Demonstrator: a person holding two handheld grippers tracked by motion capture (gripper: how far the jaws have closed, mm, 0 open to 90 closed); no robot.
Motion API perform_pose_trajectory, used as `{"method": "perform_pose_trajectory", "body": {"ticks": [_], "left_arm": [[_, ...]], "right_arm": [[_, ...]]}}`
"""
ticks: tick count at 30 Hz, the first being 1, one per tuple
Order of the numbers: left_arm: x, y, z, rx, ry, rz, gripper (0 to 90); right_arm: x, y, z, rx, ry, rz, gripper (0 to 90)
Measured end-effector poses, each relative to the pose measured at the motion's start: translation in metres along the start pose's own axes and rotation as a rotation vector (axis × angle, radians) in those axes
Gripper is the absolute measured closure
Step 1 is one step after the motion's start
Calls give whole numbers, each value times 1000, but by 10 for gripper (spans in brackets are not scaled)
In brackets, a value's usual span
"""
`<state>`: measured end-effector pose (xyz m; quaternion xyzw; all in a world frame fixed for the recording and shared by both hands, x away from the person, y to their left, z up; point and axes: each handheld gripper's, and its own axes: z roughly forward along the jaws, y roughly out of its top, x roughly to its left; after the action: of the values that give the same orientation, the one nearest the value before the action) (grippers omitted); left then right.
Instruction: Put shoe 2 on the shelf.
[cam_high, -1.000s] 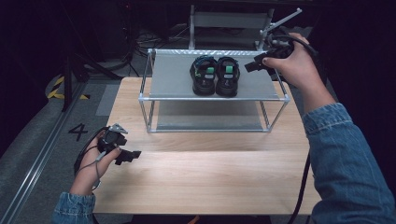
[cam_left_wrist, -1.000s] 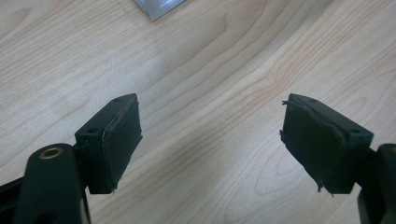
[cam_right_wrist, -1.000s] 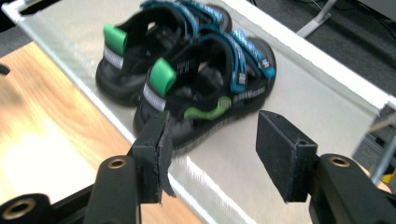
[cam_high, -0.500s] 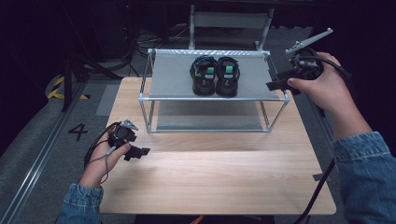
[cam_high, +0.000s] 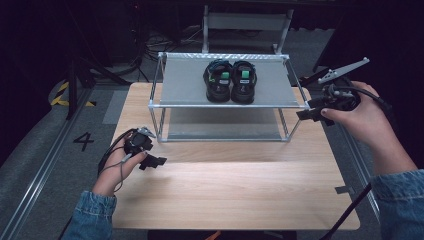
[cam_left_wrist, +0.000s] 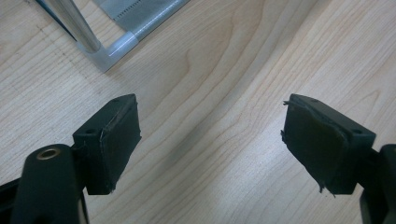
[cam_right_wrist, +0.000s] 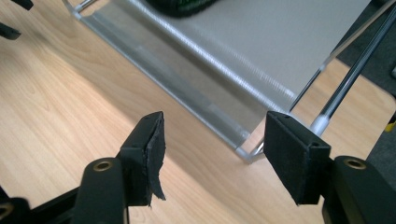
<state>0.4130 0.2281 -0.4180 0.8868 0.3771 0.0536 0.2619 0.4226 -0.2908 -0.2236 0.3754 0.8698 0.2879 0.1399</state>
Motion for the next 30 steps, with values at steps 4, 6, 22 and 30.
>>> {"method": "perform_pose_trajectory", "body": {"ticks": [4, 6, 22, 30], "left_arm": [[-1, 1, 1, -4, -7, 1, 195], [-2, 2, 1, 1, -9, 2, 195], [-4, -2, 1, 8, -3, -5, 192], [-5, -4, 0, 5, 0, -7, 191]], "right_arm": [[0, -13, 5, 12, 9, 11, 394], [-1, -22, 8, 18, 18, 19, 394], [-2, -84, 40, 89, 53, 86, 374], [-1, -112, 66, 115, 75, 110, 363]]}}
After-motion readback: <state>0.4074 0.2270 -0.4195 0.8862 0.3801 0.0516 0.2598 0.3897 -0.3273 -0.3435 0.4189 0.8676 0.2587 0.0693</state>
